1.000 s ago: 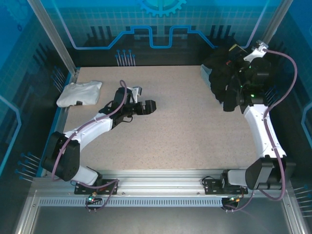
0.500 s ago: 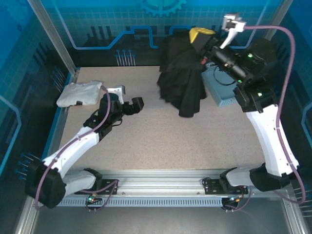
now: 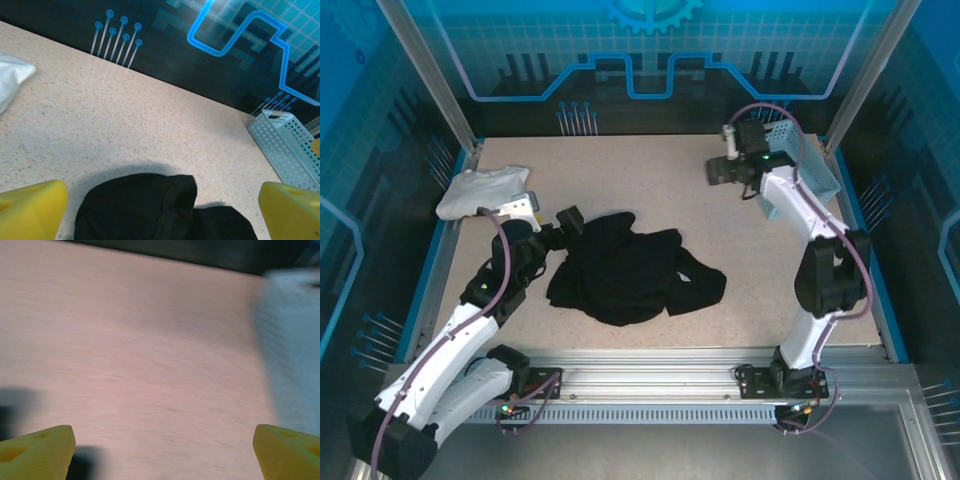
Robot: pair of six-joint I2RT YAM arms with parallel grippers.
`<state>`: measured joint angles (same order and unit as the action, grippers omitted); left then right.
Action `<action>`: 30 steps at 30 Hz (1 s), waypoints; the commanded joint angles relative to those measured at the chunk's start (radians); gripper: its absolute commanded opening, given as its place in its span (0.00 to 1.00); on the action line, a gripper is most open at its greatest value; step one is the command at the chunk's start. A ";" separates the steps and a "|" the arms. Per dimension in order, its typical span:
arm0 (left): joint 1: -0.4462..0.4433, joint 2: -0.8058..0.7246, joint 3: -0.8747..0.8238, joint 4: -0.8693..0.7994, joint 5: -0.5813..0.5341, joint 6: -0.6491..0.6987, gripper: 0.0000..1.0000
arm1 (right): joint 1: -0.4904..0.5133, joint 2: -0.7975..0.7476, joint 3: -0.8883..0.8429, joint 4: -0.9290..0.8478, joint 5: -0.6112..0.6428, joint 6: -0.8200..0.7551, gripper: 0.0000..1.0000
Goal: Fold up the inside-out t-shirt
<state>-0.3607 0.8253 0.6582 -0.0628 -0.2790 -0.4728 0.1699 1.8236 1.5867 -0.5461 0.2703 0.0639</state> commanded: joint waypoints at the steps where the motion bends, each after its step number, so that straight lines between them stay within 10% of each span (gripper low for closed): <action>1: -0.001 0.061 -0.008 0.043 0.105 -0.020 0.99 | -0.088 0.092 0.050 -0.042 0.119 -0.118 0.93; 7: -0.007 0.153 0.018 0.066 0.160 -0.030 0.99 | -0.135 0.282 0.177 -0.135 0.141 -0.158 0.87; 15: -0.011 0.179 0.024 0.085 0.162 -0.021 0.99 | -0.199 0.335 0.226 -0.201 0.086 -0.145 0.40; 30: -0.010 0.190 0.002 0.089 0.153 -0.019 0.99 | -0.306 0.404 0.335 -0.269 0.044 -0.096 0.20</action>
<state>-0.3649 1.0138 0.6586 -0.0017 -0.1333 -0.4923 -0.1326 2.2131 1.8912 -0.7715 0.3138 -0.0559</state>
